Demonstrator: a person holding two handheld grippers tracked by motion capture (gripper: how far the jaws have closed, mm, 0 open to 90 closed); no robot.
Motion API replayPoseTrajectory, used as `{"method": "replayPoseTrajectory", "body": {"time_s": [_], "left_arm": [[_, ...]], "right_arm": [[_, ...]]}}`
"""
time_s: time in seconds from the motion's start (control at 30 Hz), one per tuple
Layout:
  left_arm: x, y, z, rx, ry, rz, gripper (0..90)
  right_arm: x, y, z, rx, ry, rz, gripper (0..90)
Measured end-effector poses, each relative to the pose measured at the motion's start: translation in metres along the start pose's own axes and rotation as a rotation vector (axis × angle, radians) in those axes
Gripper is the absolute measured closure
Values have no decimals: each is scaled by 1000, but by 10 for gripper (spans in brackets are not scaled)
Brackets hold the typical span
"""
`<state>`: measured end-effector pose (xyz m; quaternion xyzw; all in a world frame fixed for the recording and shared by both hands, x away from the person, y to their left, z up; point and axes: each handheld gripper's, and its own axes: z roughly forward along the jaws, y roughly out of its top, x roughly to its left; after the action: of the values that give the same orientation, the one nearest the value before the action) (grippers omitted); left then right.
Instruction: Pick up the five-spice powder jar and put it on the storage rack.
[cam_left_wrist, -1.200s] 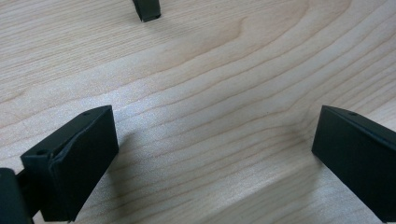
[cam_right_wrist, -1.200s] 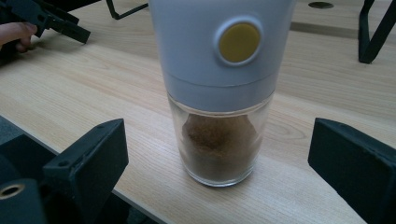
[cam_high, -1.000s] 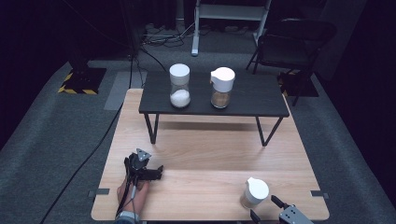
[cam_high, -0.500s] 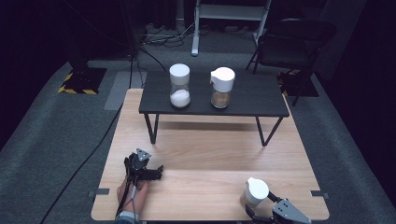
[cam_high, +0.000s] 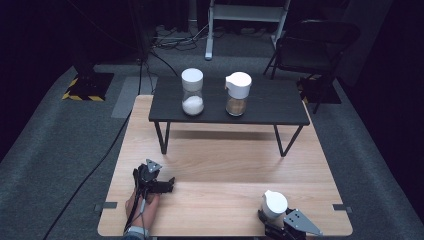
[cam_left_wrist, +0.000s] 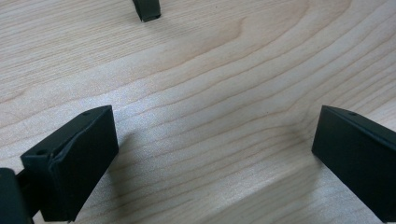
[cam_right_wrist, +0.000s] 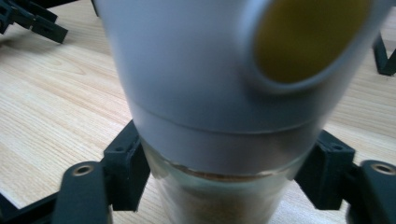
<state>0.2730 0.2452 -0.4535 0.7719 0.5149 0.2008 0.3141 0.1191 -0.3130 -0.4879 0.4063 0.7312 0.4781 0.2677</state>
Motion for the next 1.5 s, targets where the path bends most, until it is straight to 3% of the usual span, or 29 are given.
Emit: {"method": "replayPoseTrajectory", "body": {"time_s": [0.4,0.77,1.5], "left_arm": [[0,0,0,0,0,0,4],[0,0,0,-1,1,0,4],[0,0,0,-2,2,-3,4]], "right_arm": [[-6,9,0,14,19,12,300],[-18,34,-1,-16,28,-17,300],[-59,113,-3,-86,55,-17,301]]}}
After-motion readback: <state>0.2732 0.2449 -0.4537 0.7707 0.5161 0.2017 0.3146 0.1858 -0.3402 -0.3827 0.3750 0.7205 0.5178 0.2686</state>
